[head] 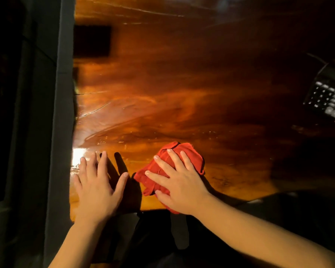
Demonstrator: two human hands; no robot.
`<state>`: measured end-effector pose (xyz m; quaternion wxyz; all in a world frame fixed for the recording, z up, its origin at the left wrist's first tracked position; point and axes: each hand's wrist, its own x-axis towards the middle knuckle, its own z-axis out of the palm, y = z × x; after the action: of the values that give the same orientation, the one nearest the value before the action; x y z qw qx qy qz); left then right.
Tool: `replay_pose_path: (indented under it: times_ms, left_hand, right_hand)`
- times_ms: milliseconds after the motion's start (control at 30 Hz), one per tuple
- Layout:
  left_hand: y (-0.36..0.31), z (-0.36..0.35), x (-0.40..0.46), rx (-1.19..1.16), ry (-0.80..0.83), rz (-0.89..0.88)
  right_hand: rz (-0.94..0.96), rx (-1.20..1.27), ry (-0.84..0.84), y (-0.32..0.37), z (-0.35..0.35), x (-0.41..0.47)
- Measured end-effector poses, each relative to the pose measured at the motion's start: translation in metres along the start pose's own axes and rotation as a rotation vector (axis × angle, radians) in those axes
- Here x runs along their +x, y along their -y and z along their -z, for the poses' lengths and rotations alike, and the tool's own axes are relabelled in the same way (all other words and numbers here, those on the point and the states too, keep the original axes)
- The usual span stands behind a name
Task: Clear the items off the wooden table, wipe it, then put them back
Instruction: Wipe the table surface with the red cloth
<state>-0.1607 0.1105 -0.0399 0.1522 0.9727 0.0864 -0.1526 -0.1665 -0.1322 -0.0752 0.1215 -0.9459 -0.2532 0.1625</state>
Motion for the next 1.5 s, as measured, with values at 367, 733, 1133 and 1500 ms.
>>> replay_pose_path:
  times_ms: [367, 733, 1133, 1500]
  left_hand:
    - [-0.038, -0.018, 0.011, 0.027, 0.093, -0.141]
    - [0.004, -0.017, -0.019, -0.087, 0.088, 0.007]
    - [0.024, 0.006, -0.023, -0.083, -0.002, 0.075]
    - [-0.021, 0.010, 0.005, 0.016, 0.146, -0.118]
  right_hand:
    - [-0.424, -0.036, -0.048, -0.083, 0.016, -0.061]
    - [-0.715, -0.071, -0.125, -0.026, 0.010, 0.030]
    - [-0.139, -0.072, -0.087, 0.060, 0.004, 0.061]
    - [-0.136, -0.028, -0.006, 0.007, 0.007, -0.011]
